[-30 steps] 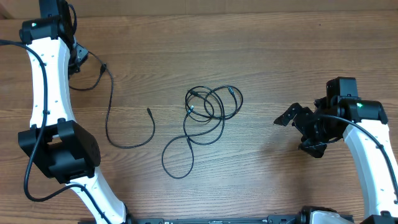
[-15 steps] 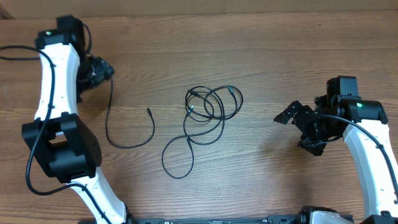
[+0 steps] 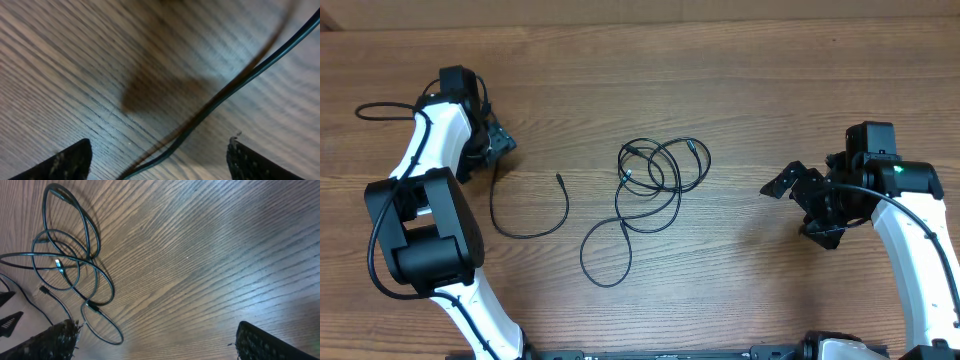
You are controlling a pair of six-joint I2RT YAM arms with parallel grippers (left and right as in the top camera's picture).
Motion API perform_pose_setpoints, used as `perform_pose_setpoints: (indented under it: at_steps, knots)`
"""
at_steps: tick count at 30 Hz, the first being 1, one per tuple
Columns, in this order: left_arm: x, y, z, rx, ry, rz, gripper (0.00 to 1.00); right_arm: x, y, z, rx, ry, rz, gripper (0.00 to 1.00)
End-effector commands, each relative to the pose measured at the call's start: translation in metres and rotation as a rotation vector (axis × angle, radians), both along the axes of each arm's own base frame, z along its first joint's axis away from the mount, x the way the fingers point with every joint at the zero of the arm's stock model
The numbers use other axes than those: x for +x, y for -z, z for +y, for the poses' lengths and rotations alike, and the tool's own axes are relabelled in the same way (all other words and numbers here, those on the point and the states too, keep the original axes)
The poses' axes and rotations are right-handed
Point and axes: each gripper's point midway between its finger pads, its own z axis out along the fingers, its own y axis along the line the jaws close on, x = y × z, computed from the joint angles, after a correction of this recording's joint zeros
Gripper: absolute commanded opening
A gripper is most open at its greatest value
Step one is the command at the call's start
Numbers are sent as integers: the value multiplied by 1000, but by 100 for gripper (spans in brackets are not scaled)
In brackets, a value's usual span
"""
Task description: Untangle cables
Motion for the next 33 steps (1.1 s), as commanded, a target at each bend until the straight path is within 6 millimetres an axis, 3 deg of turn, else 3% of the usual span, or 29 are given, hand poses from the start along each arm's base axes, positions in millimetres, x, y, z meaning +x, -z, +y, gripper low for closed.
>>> perform_pose_setpoints:
  at_steps: [1, 3, 6, 9, 15, 19, 24, 26, 27, 30, 33]
  knots:
    - [-12, 17, -2, 8, 110, 50, 87, 1, 1, 1, 1, -5, -6, 100]
    - [-12, 21, -7, -16, 168, 52, 83, 2, 1, 1, 1, -4, -9, 100]
    - [-12, 27, -17, -61, 245, 45, 66, 3, 1, 1, 0, -5, -14, 100]
    - [-15, 32, -19, -69, 248, 44, 63, 3, 1, 1, 0, -4, -14, 100]
    - [-23, 45, -20, -69, 248, 52, 41, 2, 1, 1, 0, -5, -13, 100]
    - [-23, 45, -20, -70, 247, 52, 4, 2, 1, 1, 0, -5, -13, 100]
    - [-18, 37, -23, -86, 259, 34, 4, 2, 1, 1, 0, -5, -13, 100]
    - [-3, 17, -33, -143, 295, -15, 4, 2, 1, 1, 0, -5, -12, 100]
    - [15, -14, -44, -205, 326, -83, 4, 2, 1, 1, 0, -5, -11, 100]
    - [44, -76, -61, -285, 365, -227, 4, 2, 1, 1, 0, -5, -11, 100]
    - [71, -155, -80, -360, 437, -433, 4, 2, 1, 1, 0, -5, -9, 100]
